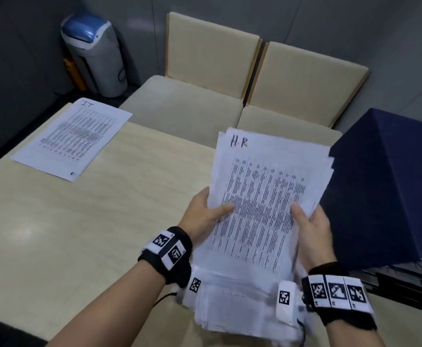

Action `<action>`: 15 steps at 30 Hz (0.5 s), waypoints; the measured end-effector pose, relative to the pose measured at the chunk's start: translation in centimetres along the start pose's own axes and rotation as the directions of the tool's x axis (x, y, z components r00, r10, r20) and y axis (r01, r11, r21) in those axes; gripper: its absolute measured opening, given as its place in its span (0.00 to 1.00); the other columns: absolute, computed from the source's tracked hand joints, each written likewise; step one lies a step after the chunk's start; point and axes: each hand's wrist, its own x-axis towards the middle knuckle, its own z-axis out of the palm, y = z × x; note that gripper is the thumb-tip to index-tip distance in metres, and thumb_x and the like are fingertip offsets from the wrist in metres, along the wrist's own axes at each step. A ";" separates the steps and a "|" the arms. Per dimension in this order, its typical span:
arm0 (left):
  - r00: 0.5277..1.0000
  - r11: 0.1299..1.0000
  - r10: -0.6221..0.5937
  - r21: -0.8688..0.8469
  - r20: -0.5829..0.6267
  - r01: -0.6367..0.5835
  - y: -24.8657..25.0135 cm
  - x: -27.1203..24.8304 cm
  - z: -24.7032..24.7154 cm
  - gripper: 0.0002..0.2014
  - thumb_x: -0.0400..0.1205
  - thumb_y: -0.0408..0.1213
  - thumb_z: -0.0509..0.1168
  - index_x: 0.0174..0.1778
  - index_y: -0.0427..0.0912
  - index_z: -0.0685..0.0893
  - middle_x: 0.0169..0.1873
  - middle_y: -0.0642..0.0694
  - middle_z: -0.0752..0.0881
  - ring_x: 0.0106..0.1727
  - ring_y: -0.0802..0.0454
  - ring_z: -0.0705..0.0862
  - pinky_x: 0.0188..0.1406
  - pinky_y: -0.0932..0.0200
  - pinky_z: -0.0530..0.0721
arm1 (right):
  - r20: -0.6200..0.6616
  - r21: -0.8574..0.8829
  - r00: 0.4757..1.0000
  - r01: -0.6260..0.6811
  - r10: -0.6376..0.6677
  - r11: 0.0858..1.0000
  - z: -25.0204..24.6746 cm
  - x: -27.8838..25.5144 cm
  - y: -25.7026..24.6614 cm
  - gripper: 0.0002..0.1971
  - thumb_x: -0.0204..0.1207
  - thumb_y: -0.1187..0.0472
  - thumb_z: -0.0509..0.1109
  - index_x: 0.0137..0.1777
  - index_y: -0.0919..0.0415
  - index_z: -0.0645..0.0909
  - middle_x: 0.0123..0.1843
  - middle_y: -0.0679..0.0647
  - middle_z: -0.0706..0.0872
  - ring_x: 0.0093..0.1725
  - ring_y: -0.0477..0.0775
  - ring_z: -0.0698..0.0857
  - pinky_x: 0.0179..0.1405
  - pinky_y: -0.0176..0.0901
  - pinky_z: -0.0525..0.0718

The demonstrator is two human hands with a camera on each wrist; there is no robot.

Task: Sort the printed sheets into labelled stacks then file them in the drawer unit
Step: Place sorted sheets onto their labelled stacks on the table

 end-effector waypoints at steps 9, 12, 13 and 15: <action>0.893 0.899 0.420 0.210 -0.160 -0.385 4.1 0.5 1.3 0.28 0.73 0.42 0.80 0.64 0.42 0.74 0.54 0.46 0.88 0.55 0.46 0.89 0.55 0.44 0.89 | -0.028 0.071 0.929 0.370 -0.369 0.926 2.6 -2.5 -3.7 0.23 0.83 0.70 0.69 0.77 0.64 0.70 0.66 0.49 0.85 0.64 0.38 0.86 0.61 0.29 0.83; 0.957 0.896 0.249 0.410 -0.148 -0.170 -0.3 1.4 -0.8 0.18 0.83 0.35 0.70 0.66 0.40 0.74 0.57 0.45 0.88 0.58 0.45 0.87 0.61 0.42 0.86 | 0.073 -0.101 0.991 0.119 -0.112 0.988 2.5 -1.8 1.0 0.23 0.84 0.67 0.69 0.78 0.61 0.73 0.65 0.49 0.86 0.64 0.44 0.87 0.55 0.29 0.85; 0.968 0.877 0.210 0.464 -0.135 -0.125 -1.8 1.5 -1.6 0.15 0.85 0.37 0.66 0.66 0.39 0.76 0.58 0.44 0.88 0.59 0.44 0.87 0.61 0.40 0.85 | 0.082 -0.165 0.996 0.039 -0.026 0.986 2.7 -1.8 2.7 0.20 0.86 0.64 0.67 0.77 0.60 0.74 0.65 0.51 0.87 0.64 0.50 0.87 0.59 0.39 0.87; 0.981 0.875 0.160 0.476 -0.112 -0.088 -3.3 1.1 -3.1 0.15 0.85 0.43 0.62 0.64 0.42 0.81 0.56 0.44 0.89 0.57 0.43 0.87 0.58 0.38 0.86 | 0.054 -0.271 0.998 -0.024 0.040 0.962 3.4 -2.2 5.5 0.16 0.88 0.57 0.65 0.73 0.60 0.77 0.62 0.54 0.88 0.64 0.57 0.87 0.68 0.61 0.85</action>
